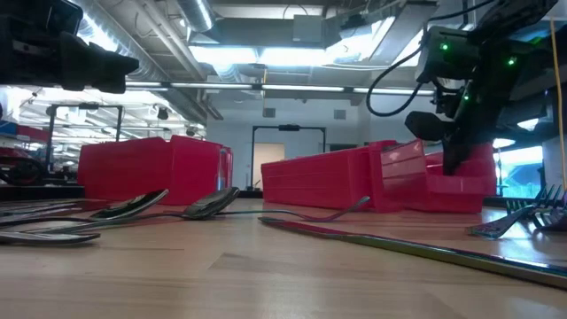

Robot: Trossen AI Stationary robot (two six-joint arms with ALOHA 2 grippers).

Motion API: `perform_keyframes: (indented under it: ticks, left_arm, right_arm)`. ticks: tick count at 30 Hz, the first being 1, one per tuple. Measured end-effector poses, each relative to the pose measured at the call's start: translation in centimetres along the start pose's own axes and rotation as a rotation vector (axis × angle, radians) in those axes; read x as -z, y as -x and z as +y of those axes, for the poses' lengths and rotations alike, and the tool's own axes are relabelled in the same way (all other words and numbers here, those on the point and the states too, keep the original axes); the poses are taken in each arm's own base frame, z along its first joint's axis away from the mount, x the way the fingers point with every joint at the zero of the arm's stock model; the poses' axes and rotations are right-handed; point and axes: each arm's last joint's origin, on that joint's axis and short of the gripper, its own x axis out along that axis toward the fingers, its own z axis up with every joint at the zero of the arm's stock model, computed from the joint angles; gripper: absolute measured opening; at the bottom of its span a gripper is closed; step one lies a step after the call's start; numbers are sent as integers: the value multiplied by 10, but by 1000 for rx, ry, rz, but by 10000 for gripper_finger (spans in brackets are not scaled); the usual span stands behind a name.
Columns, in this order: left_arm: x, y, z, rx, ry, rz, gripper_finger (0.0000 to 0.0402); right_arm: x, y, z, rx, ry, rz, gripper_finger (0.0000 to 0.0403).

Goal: Sort silverware
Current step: Prepare the red bins to sort the silverware

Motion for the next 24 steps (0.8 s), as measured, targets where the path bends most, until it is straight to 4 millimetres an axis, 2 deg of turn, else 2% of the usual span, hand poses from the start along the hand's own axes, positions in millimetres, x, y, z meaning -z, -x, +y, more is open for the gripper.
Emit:
perform_keyframes:
  ticks: [9, 17, 24]
  left_arm:
    - [0, 0, 0, 0, 0, 0, 0]
    - [0, 0, 0, 0, 0, 0, 0]
    - [0, 0, 0, 0, 0, 0, 0]
  right_arm:
    - [-2, 3, 1, 2, 17, 23, 68]
    - [-18, 24, 14, -12, 62, 15, 74]
    - [-34, 47, 18, 43, 133, 13, 74]
